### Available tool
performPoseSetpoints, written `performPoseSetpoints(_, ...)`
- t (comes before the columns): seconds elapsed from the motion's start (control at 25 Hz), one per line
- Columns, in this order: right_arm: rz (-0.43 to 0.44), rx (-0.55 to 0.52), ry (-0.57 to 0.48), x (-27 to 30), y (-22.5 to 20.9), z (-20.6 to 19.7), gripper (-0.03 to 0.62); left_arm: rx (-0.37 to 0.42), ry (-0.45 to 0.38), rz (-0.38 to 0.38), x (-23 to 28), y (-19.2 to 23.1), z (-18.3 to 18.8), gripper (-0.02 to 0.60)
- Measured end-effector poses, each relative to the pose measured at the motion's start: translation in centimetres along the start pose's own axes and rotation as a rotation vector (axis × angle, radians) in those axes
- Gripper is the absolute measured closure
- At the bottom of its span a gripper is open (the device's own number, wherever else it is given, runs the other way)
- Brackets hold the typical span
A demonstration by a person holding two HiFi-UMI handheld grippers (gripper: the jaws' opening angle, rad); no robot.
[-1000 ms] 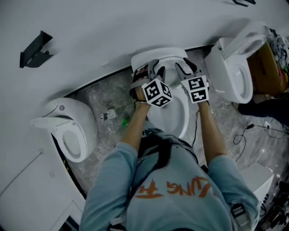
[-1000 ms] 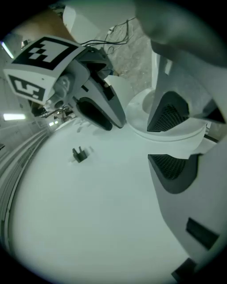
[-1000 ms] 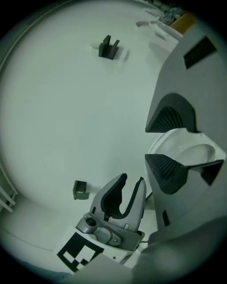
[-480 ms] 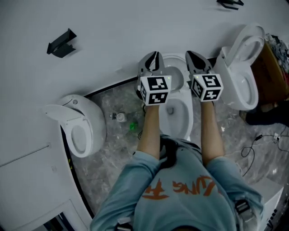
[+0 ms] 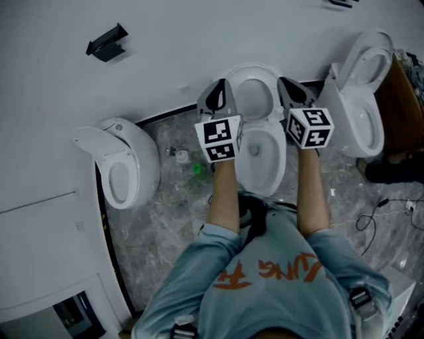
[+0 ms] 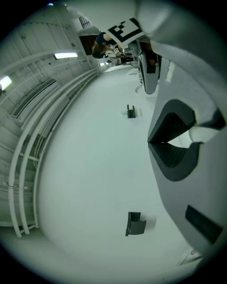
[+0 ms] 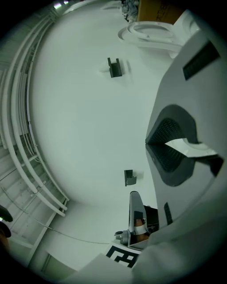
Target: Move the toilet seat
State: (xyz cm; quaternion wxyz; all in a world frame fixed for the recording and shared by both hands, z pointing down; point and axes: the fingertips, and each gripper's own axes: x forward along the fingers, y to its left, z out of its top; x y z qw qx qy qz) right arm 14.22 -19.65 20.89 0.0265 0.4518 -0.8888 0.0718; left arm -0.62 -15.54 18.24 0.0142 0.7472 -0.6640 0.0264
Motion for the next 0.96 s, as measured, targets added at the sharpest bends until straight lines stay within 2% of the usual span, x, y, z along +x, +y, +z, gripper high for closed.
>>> performPoseSetpoints(0.2,0.004,-0.023,-0.018,-1.1,0.3,0.8,0.595,0.013,-0.011,-0.01,-0.8,-0.8,0.4,0.578)
performPoseSetpoints(0.4,0.007,-0.053,-0.032,-1.9,0.0,1.8,0.595,-0.009,-0.002,-0.012,-0.7,-1.7,-0.2,0.579)
performPoseSetpoints(0.64,0.001,-0.061,-0.024,-2.8,-0.5,1.3,0.595,-0.058,0.018,-0.109,-0.5,-3.7,-1.3,0.58)
performPoseSetpoints(0.96,0.004,-0.066,-0.037,-4.1,-1.4,1.3,0.595,-0.091,0.032,-0.145,-0.8,-5.4,-2.4,0.58)
